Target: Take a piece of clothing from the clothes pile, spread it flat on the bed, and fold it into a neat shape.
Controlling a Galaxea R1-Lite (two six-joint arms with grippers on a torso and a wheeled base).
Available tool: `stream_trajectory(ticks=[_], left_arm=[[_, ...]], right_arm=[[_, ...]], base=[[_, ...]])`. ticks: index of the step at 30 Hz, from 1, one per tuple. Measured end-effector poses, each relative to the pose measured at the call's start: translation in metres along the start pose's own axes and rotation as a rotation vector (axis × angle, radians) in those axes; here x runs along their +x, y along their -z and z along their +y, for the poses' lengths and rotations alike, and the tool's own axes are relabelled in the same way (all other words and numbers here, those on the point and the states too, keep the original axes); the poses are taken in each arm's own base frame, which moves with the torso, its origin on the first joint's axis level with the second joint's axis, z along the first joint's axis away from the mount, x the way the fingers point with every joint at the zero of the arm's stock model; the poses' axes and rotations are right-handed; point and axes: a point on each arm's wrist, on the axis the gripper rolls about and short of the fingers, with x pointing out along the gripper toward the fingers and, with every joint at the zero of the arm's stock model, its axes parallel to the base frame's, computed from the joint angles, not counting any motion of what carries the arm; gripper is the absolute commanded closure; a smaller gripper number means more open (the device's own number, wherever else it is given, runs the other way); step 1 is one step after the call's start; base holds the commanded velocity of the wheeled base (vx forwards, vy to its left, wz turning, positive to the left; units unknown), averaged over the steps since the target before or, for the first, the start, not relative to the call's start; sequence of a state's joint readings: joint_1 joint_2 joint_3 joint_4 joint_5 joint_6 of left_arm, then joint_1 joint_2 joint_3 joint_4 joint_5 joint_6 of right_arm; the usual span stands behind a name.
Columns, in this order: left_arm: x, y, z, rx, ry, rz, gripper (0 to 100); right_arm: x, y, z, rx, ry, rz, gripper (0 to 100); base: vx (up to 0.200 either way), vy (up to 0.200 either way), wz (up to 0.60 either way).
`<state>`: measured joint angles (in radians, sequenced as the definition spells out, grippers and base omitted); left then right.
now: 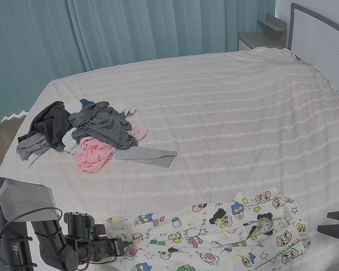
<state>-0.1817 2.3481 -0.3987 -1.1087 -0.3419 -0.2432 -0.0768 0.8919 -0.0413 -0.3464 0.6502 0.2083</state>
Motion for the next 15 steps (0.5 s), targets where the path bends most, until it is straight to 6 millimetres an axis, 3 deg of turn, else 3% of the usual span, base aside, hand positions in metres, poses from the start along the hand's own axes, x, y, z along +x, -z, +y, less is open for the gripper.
stream_trajectory(ticks=[15], left_arm=[[-0.021,-0.005,0.006,-0.029,-0.026,-0.039,100]], right_arm=[[0.000,0.000,0.000,0.002,0.001,0.000,0]], base=[[0.000,0.000,0.00]])
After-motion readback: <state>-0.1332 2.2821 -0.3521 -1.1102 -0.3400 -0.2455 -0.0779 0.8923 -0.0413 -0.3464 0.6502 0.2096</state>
